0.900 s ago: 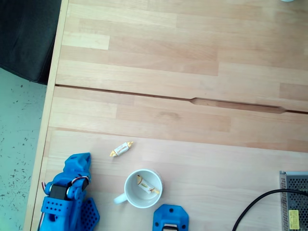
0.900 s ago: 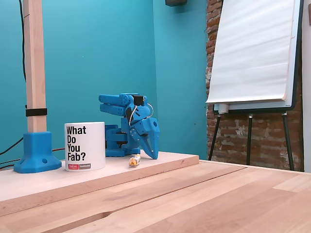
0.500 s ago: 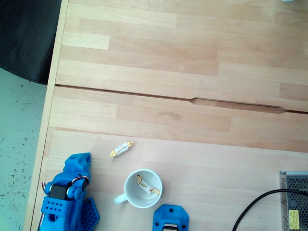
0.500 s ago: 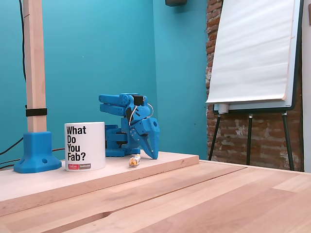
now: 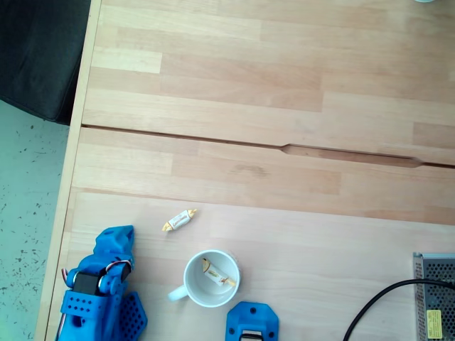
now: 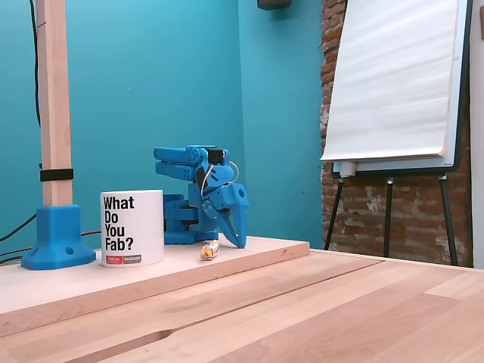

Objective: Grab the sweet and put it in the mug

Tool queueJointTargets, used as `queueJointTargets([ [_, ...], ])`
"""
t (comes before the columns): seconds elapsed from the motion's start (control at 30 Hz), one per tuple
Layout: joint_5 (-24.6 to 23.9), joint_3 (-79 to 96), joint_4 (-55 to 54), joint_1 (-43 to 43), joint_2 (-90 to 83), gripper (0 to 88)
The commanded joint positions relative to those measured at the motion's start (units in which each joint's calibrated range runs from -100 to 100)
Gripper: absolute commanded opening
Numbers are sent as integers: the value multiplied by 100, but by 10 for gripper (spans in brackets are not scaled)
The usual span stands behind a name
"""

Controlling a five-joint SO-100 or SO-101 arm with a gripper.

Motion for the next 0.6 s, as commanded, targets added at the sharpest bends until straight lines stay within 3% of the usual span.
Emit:
queueJointTargets([
  [0.0,-59,90,18,-14,75,0],
  [0.57,-93,99,18,-181,75,0],
])
